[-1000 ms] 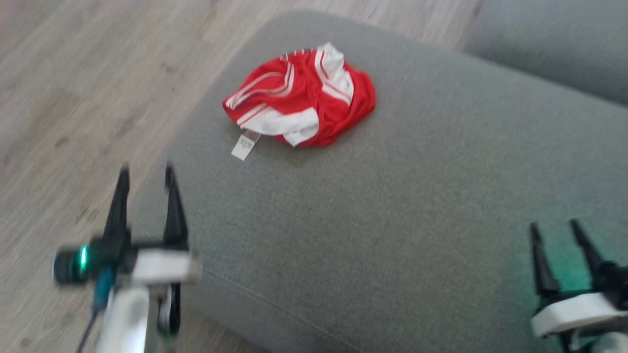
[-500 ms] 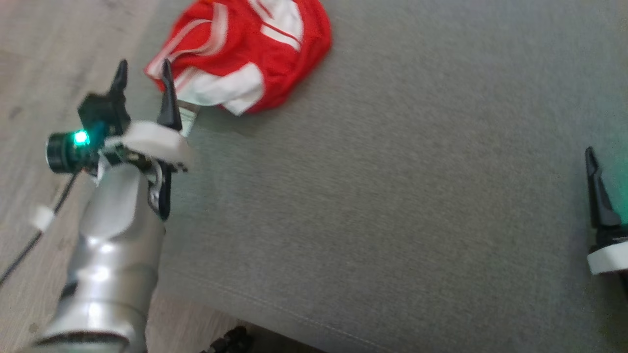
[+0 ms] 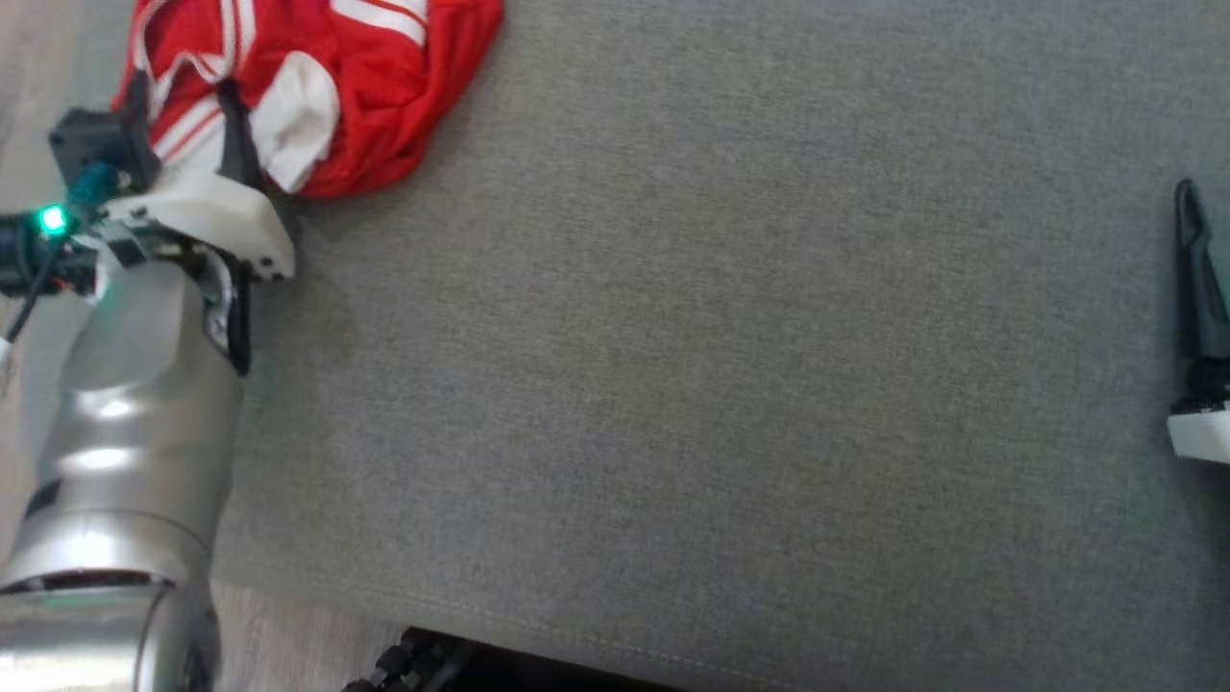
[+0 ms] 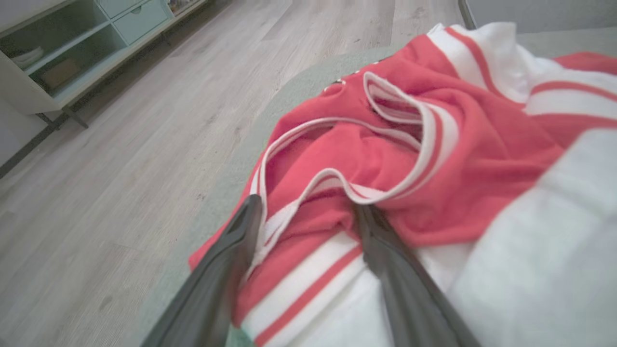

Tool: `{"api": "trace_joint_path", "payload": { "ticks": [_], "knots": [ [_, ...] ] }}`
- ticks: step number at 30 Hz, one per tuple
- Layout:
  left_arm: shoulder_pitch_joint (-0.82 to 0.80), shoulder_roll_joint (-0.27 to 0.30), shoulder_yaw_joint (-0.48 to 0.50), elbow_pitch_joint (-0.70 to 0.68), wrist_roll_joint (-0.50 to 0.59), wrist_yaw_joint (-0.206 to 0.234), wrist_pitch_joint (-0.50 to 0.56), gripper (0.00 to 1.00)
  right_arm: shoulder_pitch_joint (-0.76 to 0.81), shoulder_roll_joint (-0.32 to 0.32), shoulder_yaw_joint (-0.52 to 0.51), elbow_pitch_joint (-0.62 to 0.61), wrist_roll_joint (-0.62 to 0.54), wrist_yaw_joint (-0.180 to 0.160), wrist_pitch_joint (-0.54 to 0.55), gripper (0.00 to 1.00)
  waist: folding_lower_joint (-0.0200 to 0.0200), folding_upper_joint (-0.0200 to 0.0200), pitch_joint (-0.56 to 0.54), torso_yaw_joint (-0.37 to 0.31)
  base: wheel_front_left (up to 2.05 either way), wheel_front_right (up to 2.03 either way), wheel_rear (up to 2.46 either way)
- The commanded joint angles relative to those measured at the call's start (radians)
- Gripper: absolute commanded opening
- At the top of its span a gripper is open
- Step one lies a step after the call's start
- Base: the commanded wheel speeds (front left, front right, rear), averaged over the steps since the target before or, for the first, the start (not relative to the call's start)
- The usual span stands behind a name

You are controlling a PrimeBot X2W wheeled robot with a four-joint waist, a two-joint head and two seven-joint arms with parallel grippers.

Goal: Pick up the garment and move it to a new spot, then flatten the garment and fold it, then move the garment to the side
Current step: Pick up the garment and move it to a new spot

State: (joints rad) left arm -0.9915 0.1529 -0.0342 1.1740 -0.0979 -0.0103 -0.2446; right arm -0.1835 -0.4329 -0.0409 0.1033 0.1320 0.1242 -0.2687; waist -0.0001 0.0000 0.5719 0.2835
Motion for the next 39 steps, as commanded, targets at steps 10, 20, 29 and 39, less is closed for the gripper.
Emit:
{"api": "trace_joint_path", "payload": {
  "ticks": [10, 20, 29, 39],
  "knots": [
    [-0.042, 0.073, -0.028, -0.119, 0.031, -0.01, -0.017, 0.0, 0.004, -0.006, 0.019, 0.043, -0.001, 0.007, 0.007, 1.0, 0.0001, 0.0, 0.012, -0.024, 0.0, 0.0, 0.0],
    [0.001, 0.118, -0.085, -0.504, 0.088, -0.031, -0.017, 0.0, 0.003, 0.118, 0.058, 0.096, 0.009, 0.007, 0.007, 1.0, 0.0001, 0.0, -0.212, -0.097, 0.0, 0.0, 0.0],
    [-0.082, 0.161, -0.198, -0.585, 0.143, -0.093, -0.012, 0.0, 0.078, 0.247, 0.082, 0.121, 0.002, 0.007, 0.007, 1.0, 0.0001, 0.0, -0.481, -0.258, 0.0, 0.0, 0.0],
    [-0.275, 0.137, -0.336, -0.506, 0.14, -0.118, 0.022, 0.0, 0.139, 0.334, 0.097, 0.097, -0.008, 0.007, 0.007, 1.0, 0.0001, 0.0, -0.619, -0.479, 0.0, 0.0, 0.0]
  ]
}}
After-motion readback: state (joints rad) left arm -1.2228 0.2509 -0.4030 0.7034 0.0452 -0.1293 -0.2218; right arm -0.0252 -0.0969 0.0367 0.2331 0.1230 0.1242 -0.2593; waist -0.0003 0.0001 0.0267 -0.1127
